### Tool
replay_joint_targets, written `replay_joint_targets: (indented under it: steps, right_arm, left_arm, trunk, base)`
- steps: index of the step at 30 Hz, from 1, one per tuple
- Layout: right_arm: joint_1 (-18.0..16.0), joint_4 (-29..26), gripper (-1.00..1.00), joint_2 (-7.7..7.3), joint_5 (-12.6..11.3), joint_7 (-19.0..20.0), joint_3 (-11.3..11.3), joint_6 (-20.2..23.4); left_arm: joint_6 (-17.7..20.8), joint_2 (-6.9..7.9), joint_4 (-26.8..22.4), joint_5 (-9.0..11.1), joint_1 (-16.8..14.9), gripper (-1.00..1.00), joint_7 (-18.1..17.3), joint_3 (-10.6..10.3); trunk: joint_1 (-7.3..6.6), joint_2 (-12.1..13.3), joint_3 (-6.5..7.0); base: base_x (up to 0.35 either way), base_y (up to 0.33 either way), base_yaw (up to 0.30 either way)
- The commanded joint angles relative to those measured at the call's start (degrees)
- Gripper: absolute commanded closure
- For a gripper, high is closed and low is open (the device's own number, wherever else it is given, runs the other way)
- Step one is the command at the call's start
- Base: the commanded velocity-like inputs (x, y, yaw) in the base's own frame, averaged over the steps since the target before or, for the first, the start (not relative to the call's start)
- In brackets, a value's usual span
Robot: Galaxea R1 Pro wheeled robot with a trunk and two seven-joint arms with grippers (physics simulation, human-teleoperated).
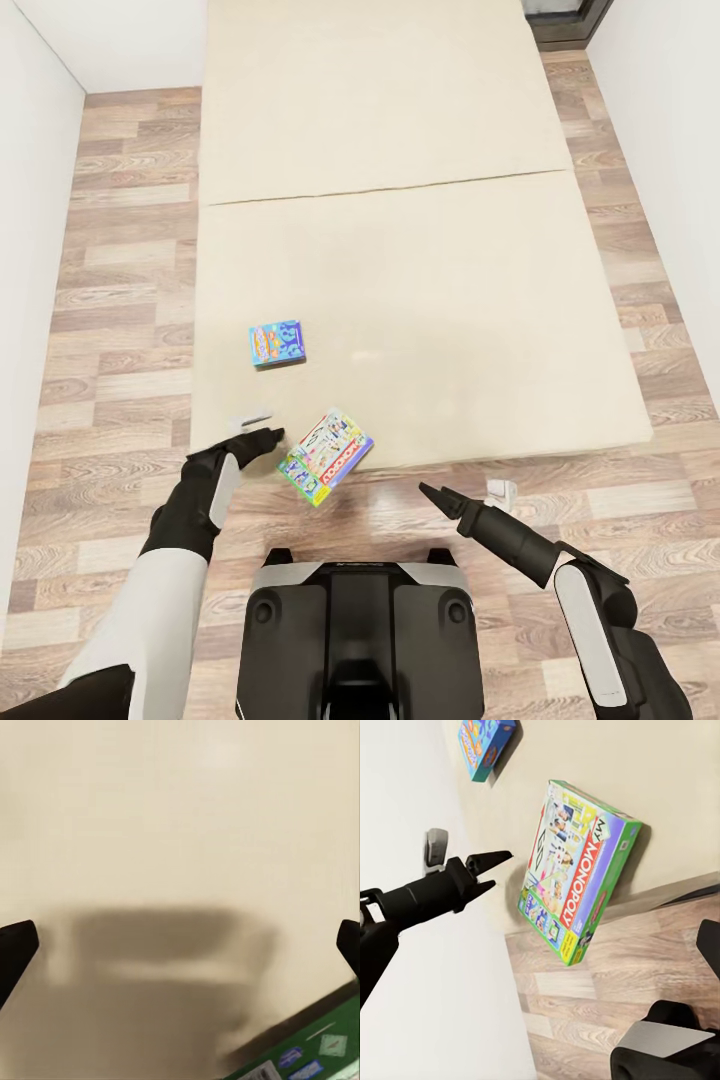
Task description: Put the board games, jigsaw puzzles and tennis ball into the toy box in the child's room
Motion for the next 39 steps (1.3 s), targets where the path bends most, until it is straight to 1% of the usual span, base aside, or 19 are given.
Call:
replay_joint_targets:
  steps: [1,4,9,14,18,24,27,30,34,39]
  right_arm:
    - [0.0,0.0,-1.0,0.04,-0.2,0.1,-0.1,0.4]
    - [0.0,0.0,-1.0,0.04,-0.2,0.1,-0.1,0.4]
    - [0.0,0.0,-1.0,0.04,-0.2,-0.1,-0.1,0.4]
    - [0.0,0.0,-1.0,0.04,-0.2,-0.4,-0.1,0.4]
    - [0.0,0.0,-1.0,0.04,-0.2,-0.7,-0.1,0.4]
    - [0.0,0.0,-1.0,0.04,-0.2,-0.9,-0.1,0.1]
    - [0.0,0.0,-1.0,0.04,-0.3,-1.0,-0.1,-0.1]
    - [0.0,0.2,-1.0,0.03,-0.3,-1.2,-0.1,-0.2]
    - [0.0,0.6,-1.0,0.04,-0.3,-1.4,-0.1,-0.3]
    - [0.0,1.0,-1.0,0.02,-0.3,-1.5,-0.1,-0.3]
  left_arm:
    - [0.5,-0.07,-0.5,0.0,0.0,-1.0,-0.2,0.6]
    - [1.0,-0.07,-1.3,0.0,0.0,-1.0,-0.3,1.3]
    - [1.4,-0.07,-2.0,0.0,0.0,-1.0,-0.3,1.8]
    - [1.6,-0.05,-2.3,0.0,0.0,-1.0,-0.3,2.7]
    - [1.7,-0.03,-2.5,0.0,0.0,-1.0,-0.4,3.9]
    - [2.4,0.04,-2.6,0.0,0.0,-1.0,-0.5,4.7]
    - [3.7,0.07,-3.4,0.0,0.0,-1.0,-0.5,4.9]
    - [5.9,0.12,-5.1,0.0,0.1,-1.0,-0.5,5.2]
    - [9.2,0.22,-8.6,0.1,0.3,-1.0,-0.7,5.8]
    - [12.9,0.25,-13.3,0.1,0.6,-1.0,-1.8,7.2]
  trunk:
    - [0.03,-0.1,-0.06]
    - [0.03,-0.1,-0.06]
    - [0.03,-0.1,-0.06]
    - [0.03,-0.1,-0.06]
    - [0.03,-0.1,-0.06]
    - [0.03,-0.1,-0.06]
    - [0.03,-0.1,-0.06]
    - [0.03,-0.1,-0.06]
    - [0.03,-0.1,-0.06]
    - [0.03,-0.1,-0.06]
  base:
    - [0.0,0.0,0.0]
    - [0.0,0.0,0.0]
    - [0.0,0.0,0.0]
    - [0.0,0.0,0.0]
    - [0.0,0.0,0.0]
    - [0.0,0.0,0.0]
    - [0.0,0.0,0.0]
    - [0.0,0.0,0.0]
    - [0.0,0.0,0.0]
    - [0.0,0.0,0.0]
